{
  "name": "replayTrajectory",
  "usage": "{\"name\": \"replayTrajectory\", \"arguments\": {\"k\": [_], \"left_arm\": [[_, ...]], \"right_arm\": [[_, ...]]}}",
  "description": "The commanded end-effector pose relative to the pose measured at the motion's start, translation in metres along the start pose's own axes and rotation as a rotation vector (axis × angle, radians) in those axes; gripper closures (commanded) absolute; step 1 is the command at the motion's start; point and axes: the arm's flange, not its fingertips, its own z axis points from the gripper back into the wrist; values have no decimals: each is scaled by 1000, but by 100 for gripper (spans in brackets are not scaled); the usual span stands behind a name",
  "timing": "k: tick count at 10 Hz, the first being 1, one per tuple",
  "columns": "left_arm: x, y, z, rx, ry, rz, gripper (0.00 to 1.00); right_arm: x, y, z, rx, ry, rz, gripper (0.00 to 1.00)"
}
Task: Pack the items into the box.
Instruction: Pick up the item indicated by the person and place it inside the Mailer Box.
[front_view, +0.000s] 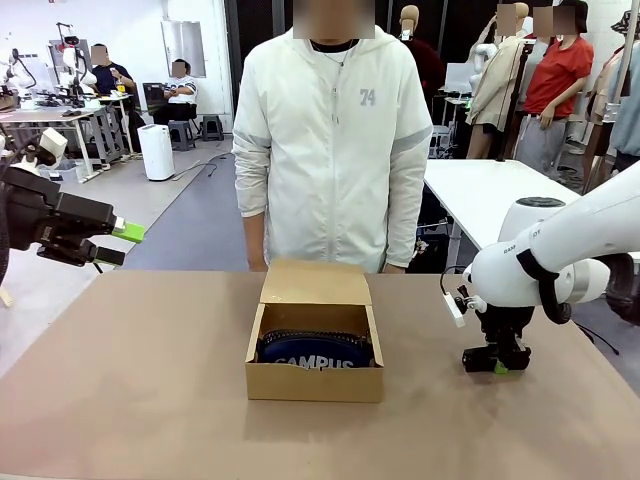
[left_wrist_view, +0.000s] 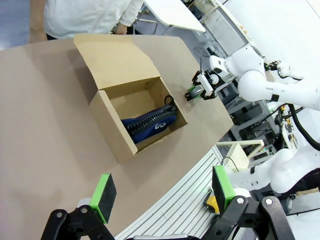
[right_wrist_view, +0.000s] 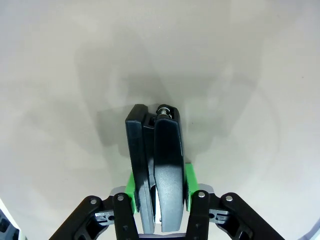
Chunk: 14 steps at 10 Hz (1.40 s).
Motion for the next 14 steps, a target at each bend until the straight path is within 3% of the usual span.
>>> {"name": "replayTrajectory", "arguments": {"k": [1, 4, 5, 7, 9, 10, 12, 13, 14], "left_arm": [[-1, 1, -1, -9, -2, -12, 0], [-1, 1, -1, -9, -2, -12, 0], [-1, 1, -1, -9, -2, -12, 0], [-1, 1, -1, -9, -2, -12, 0], [-1, 1, -1, -9, -2, -12, 0], [-1, 1, -1, -9, -2, -12, 0], [-1, 1, -1, -9, -2, -12, 0], [-1, 1, -1, -9, -2, -12, 0], [-1, 1, -1, -9, -2, -12, 0]], "right_arm": [[3, 3, 3, 3, 35, -7, 100], [2, 9, 60, 82, 24, -65, 100], [-6, 16, 98, 145, -57, -65, 100], [-24, 28, 167, 169, -60, -129, 100], [-41, 31, 178, 148, -104, -205, 100], [-24, 40, 174, 155, -53, -117, 100], [-24, 40, 174, 155, -53, -117, 100], [-34, 42, 185, 163, -67, -138, 100], [-18, 38, 183, 156, -154, -118, 100]]}}
